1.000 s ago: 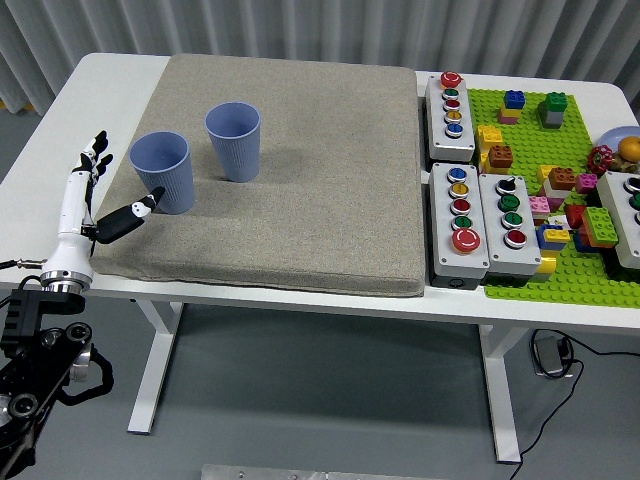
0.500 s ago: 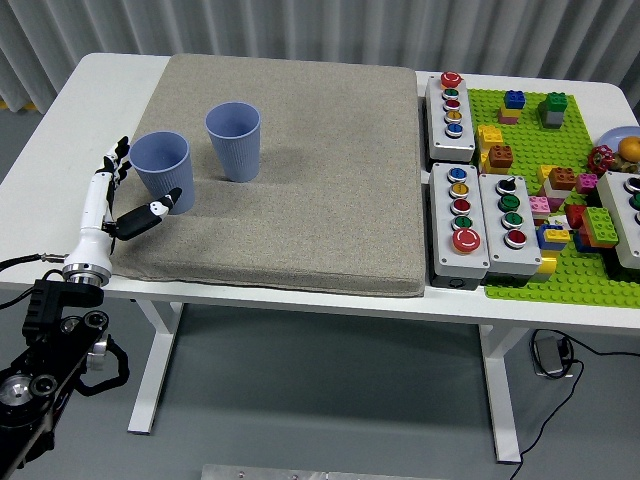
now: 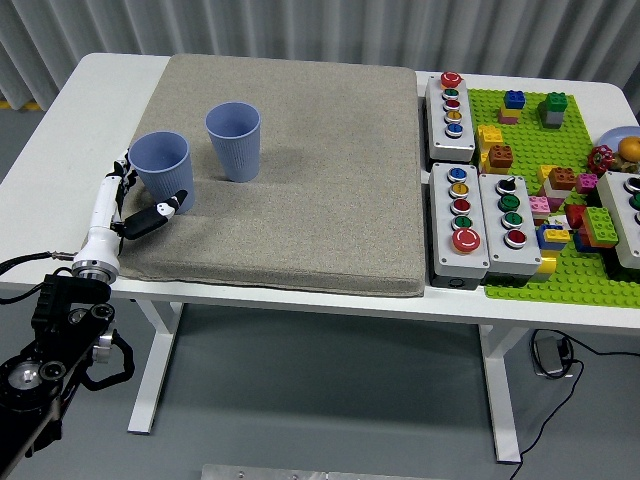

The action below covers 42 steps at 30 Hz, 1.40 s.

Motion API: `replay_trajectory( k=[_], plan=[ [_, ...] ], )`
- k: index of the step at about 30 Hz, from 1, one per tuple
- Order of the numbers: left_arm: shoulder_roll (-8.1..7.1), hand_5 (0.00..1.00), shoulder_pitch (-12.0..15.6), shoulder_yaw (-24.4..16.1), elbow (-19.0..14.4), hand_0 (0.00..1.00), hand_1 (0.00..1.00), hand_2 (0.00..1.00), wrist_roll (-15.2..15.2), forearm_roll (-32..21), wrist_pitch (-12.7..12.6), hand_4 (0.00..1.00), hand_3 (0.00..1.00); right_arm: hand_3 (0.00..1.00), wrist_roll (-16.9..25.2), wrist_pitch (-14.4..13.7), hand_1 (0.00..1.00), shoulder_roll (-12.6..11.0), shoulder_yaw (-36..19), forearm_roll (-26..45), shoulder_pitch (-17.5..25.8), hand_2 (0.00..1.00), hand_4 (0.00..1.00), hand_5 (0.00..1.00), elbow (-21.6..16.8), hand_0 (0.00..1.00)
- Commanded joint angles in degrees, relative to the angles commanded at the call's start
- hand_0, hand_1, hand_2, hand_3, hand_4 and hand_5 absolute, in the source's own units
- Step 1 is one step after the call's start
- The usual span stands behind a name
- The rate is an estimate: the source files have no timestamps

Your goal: Pick cup pour cup place

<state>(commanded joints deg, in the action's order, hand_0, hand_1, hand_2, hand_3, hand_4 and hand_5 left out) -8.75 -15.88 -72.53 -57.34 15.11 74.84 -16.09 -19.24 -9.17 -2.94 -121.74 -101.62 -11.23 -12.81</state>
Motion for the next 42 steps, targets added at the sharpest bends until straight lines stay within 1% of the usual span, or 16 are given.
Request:
replay_trajectory(
  k=[4,8,22,23,28,29,34,35,40,41,42],
  plan=[
    [-0.02,0.202,-1.97,1.11,2.07,0.929,0.934,0.998,0.06,-0.82,0.14,0.846,0.998,0.604,0.05,-0.03,0.604,-0.04,0.21,0.22,-0.14,0.572,0.002,0.258,0.05,0.676],
    [0.06,0.205,-3.04,1.35,2.99,0.929,0.929,0.998,0.14,-1.10,0.07,0.846,0.998,0.604,0.03,-0.08,0.604,-0.03,0.29,0.42,-0.18,0.572,0.002,0.254,0.04,0.675],
    [0.04,0.216,-4.24,2.01,3.50,0.925,0.916,0.998,0.08,-1.01,-0.28,0.848,0.998,0.604,0.04,-0.01,0.604,-0.09,0.26,0.20,-0.28,0.572,0.002,0.255,0.05,0.675],
    [0.04,0.213,-4.27,2.02,3.51,0.881,0.885,0.998,0.07,-1.01,-0.29,0.843,0.998,0.604,0.05,-0.01,0.604,-0.10,0.26,0.20,-0.29,0.572,0.002,0.252,0.05,0.675],
    [0.05,0.213,-4.68,2.36,3.89,0.881,0.885,0.998,0.12,-1.20,-1.25,0.843,0.998,0.604,0.03,-0.04,0.604,-0.09,0.31,0.25,-0.29,0.572,0.002,0.252,0.04,0.675],
    [0.08,0.222,-4.71,2.46,3.86,0.805,0.801,0.947,0.21,-1.17,-1.56,0.845,0.909,0.604,0.02,-0.02,0.604,-0.09,0.33,0.20,-0.26,0.572,0.002,0.253,0.04,0.675],
    [0.30,0.222,-4.76,2.82,3.93,0.805,0.801,0.947,0.63,-1.44,-3.44,0.845,0.909,0.604,-0.02,0.09,0.604,-0.08,0.22,-0.19,-0.10,0.572,0.002,0.253,0.03,0.675],
    [0.36,0.226,-4.74,2.92,3.99,0.677,0.671,0.801,0.71,-1.61,-3.96,0.843,0.754,0.603,-0.03,0.12,0.604,-0.07,0.21,-0.26,-0.07,0.572,0.002,0.254,0.03,0.675],
    [0.56,0.226,-4.60,3.28,4.23,0.677,0.671,0.801,0.84,-2.05,-4.96,0.843,0.754,0.603,-0.08,0.23,0.604,-0.07,0.13,-0.53,0.02,0.572,0.002,0.254,0.02,0.675],
    [0.59,0.223,-4.56,3.30,4.25,0.625,0.621,0.725,0.88,-2.12,-4.98,0.840,0.674,0.603,-0.09,0.26,0.604,-0.07,0.11,-0.61,0.02,0.571,0.002,0.254,0.02,0.675],
    [0.66,0.223,-4.53,3.28,4.21,0.625,0.621,0.725,0.91,-2.16,-5.07,0.840,0.674,0.603,-0.08,0.33,0.604,-0.09,0.06,-0.81,-0.04,0.571,0.002,0.254,0.04,0.675]
  ],
)
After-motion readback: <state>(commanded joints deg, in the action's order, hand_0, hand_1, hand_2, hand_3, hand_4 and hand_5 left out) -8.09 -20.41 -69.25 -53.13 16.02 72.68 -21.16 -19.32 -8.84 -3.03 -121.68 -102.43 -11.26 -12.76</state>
